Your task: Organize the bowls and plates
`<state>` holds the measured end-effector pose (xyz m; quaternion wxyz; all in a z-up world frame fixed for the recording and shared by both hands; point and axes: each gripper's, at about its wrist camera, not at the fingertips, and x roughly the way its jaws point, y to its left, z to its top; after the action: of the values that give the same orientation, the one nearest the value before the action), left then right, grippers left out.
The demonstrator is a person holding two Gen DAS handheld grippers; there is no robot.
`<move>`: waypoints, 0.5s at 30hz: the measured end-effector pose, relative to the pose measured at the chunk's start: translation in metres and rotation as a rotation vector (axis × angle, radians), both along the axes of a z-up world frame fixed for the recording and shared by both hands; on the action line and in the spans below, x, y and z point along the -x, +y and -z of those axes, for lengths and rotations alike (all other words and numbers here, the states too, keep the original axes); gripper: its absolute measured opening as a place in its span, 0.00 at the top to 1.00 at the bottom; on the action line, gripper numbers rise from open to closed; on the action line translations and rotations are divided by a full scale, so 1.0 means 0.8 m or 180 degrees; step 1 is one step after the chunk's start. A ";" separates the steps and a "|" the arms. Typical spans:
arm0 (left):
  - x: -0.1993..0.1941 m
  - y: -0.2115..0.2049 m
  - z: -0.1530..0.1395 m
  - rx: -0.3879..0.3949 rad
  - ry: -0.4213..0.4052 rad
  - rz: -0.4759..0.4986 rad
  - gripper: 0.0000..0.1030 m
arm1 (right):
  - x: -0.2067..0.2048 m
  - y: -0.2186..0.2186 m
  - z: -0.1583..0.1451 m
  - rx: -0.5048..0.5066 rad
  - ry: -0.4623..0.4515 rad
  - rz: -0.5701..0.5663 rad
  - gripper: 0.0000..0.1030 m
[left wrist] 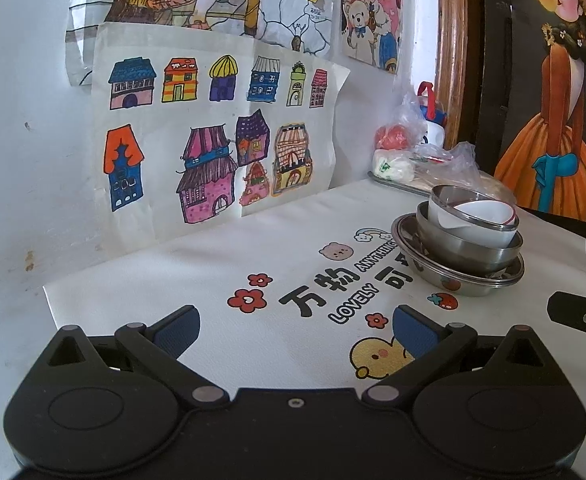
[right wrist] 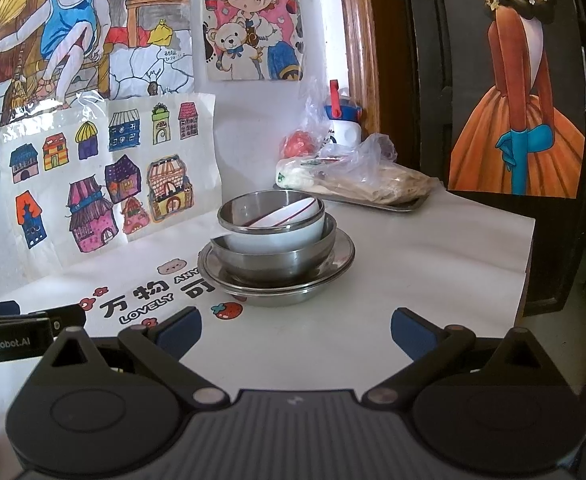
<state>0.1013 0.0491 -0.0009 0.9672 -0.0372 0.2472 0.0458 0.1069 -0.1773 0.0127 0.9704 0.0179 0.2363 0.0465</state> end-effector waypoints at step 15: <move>-0.003 -0.001 0.000 -0.0005 0.0011 0.0027 0.01 | -0.004 0.001 0.003 -0.0018 0.0033 0.0004 0.00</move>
<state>0.1033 0.0482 -0.0011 0.9670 -0.0353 0.2489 0.0421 0.1102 -0.1767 0.0099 0.9692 0.0211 0.2411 0.0465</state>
